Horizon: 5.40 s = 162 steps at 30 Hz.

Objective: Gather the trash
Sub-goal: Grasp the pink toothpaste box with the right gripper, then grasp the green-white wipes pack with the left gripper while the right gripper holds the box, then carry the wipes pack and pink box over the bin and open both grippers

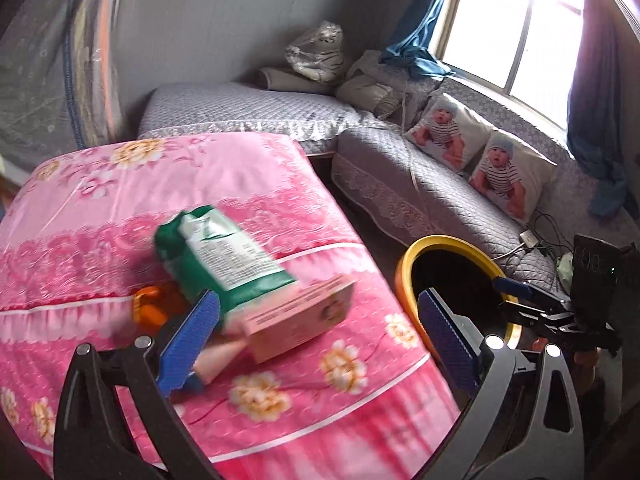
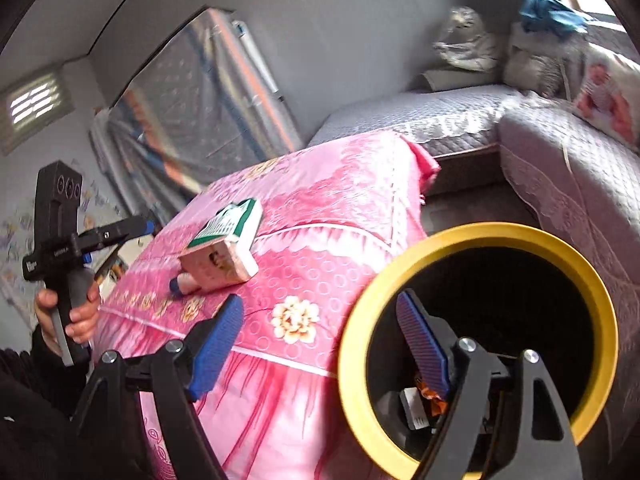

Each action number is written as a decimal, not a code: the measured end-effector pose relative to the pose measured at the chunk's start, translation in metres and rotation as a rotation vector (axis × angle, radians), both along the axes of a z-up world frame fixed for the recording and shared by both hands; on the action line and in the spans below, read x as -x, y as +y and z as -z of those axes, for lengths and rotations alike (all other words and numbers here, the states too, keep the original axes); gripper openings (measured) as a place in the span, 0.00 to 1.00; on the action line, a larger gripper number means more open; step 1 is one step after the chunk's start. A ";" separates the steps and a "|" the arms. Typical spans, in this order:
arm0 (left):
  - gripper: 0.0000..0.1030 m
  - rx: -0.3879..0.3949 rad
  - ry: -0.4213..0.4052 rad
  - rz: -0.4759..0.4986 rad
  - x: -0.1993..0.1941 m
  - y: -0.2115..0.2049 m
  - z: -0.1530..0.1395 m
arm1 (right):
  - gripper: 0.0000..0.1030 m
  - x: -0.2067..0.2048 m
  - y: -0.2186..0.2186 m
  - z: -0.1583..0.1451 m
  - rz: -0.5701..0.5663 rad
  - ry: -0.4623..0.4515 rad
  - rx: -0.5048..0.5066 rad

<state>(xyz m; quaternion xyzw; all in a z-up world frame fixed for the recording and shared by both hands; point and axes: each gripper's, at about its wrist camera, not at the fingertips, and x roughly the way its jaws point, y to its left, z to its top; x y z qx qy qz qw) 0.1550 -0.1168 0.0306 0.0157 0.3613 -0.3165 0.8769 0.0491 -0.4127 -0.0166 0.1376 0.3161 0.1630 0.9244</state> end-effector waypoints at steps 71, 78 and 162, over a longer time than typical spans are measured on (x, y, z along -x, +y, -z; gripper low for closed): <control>0.92 0.055 0.390 -0.080 -0.087 0.054 0.006 | 0.19 -0.011 0.038 -0.035 -0.253 -0.083 -0.079; 0.92 0.036 0.561 -0.059 -0.140 0.008 0.028 | 0.19 0.016 0.013 -0.035 -0.216 -0.130 -0.128; 0.35 -0.068 -0.302 0.184 0.065 -0.152 -0.062 | 0.19 0.089 -0.093 -0.008 0.504 -0.044 -0.094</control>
